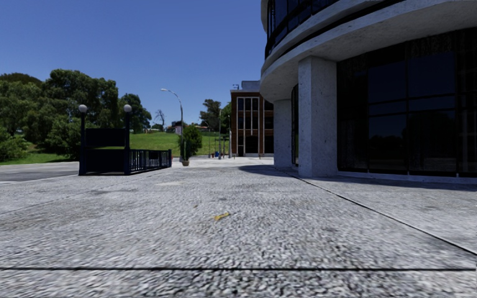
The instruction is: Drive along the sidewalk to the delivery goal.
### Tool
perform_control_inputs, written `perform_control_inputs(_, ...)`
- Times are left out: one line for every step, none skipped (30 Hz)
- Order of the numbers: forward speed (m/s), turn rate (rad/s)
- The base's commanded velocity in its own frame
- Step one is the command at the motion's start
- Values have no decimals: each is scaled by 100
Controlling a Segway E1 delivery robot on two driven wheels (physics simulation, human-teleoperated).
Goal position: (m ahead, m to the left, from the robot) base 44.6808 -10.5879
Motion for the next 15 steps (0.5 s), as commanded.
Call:
perform_control_inputs(200,0)
perform_control_inputs(200,0)
perform_control_inputs(200,0)
perform_control_inputs(200,0)
perform_control_inputs(200,0)
perform_control_inputs(200,0)
perform_control_inputs(200,0)
perform_control_inputs(200,0)
perform_control_inputs(200,0)
perform_control_inputs(200,0)
perform_control_inputs(200,0)
perform_control_inputs(200,0)
perform_control_inputs(200,0)
perform_control_inputs(200,0)
perform_control_inputs(200,0)
